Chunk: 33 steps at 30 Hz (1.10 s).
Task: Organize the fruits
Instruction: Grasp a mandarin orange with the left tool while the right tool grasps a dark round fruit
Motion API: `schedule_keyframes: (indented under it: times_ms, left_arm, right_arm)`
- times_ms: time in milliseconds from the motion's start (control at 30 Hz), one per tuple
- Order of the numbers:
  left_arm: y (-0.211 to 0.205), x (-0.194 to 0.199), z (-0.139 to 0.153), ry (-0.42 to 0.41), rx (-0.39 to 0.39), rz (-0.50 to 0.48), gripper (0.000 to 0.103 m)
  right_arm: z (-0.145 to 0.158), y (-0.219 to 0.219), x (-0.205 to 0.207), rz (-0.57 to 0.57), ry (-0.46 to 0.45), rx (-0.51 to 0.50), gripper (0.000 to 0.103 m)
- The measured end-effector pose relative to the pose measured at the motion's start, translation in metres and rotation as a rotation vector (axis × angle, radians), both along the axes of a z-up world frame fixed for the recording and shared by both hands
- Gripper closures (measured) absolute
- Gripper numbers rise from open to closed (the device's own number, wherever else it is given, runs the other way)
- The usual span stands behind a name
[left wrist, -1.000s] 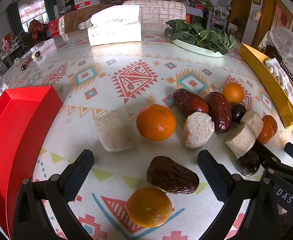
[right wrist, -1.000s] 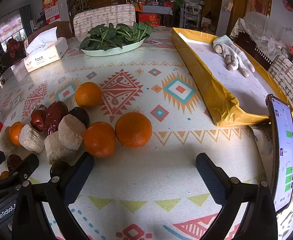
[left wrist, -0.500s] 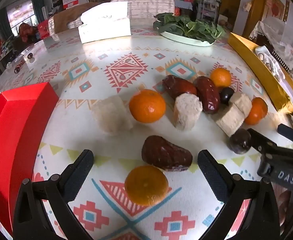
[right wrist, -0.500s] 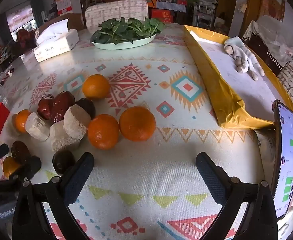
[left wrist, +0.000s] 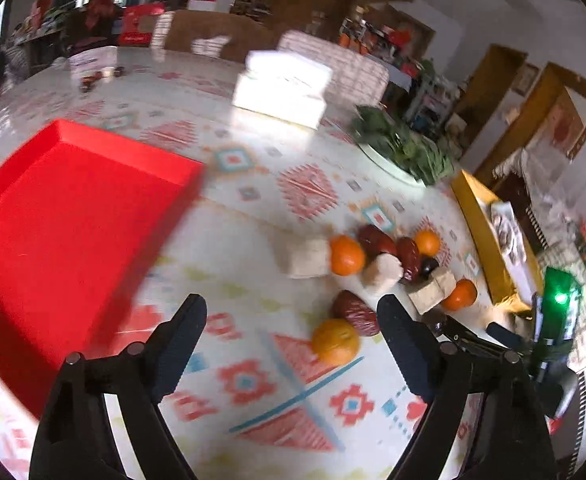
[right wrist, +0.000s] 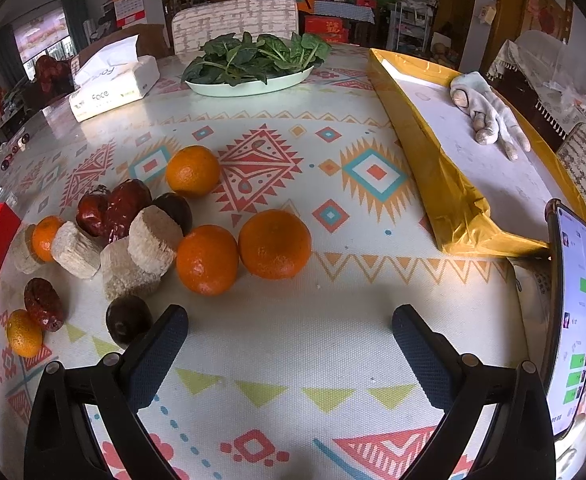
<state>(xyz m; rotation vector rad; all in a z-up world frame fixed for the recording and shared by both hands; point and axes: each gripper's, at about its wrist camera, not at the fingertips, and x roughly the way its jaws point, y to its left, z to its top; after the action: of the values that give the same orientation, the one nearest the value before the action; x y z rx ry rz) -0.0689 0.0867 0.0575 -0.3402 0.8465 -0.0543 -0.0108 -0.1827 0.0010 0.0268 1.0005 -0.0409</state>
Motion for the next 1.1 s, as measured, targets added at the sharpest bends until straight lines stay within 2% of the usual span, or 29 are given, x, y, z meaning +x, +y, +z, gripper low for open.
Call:
schedule_keyframes:
  times_ms: [100,200,333,400,433,467,533,600,633,700,767,1000,1100]
  left_arm:
    - [0.016,-0.015,0.011,-0.045,0.008,0.012,0.016]
    - [0.014,-0.027,0.009,-0.089,0.015,-0.022,0.012]
    - [0.014,-0.029,-0.007,-0.038,-0.011,-0.03,0.013]
    - [0.011,-0.03,-0.011,-0.024,0.003,-0.068,0.026]
    - [0.01,-0.031,-0.01,-0.023,0.013,-0.086,0.04]
    - [0.01,-0.033,-0.01,-0.022,0.016,-0.101,0.05]
    - [0.011,-0.034,-0.009,-0.025,0.013,-0.12,0.055]
    - [0.012,-0.036,-0.008,-0.034,0.02,-0.129,0.055]
    - [0.011,-0.037,-0.009,-0.038,0.025,-0.136,0.055]
    - [0.008,-0.038,-0.01,-0.046,0.03,-0.161,0.055]
    - [0.002,-0.039,-0.012,-0.049,0.057,-0.187,0.055]
    - [-0.009,-0.032,-0.015,-0.044,0.134,-0.235,0.055]
    - [-0.016,-0.026,-0.017,-0.037,0.178,-0.256,0.055]
  right_arm:
    - [0.0,0.001,-0.002,0.002,0.0,-0.006,0.0]
    - [0.001,0.001,-0.003,0.005,-0.002,-0.003,0.0]
    - [0.01,-0.007,-0.017,0.003,-0.076,0.076,0.009]
    - [0.021,-0.013,-0.024,0.011,-0.133,0.136,0.01]
    - [0.03,-0.018,-0.029,0.019,-0.182,0.185,0.01]
    - [0.036,-0.021,-0.034,0.026,-0.213,0.212,0.011]
    - [0.047,-0.022,-0.04,0.05,-0.254,0.257,0.015]
    - [0.051,-0.021,-0.042,0.075,-0.245,0.282,0.028]
    - [0.051,-0.019,-0.041,0.093,-0.225,0.302,0.031]
    - [0.047,-0.011,-0.038,0.139,-0.172,0.338,0.042]
    - [0.041,0.001,-0.034,0.168,-0.131,0.343,0.047]
    - [0.02,0.053,-0.014,0.249,-0.052,0.227,0.049]
    - [0.012,0.059,-0.01,0.256,-0.038,0.214,0.049]
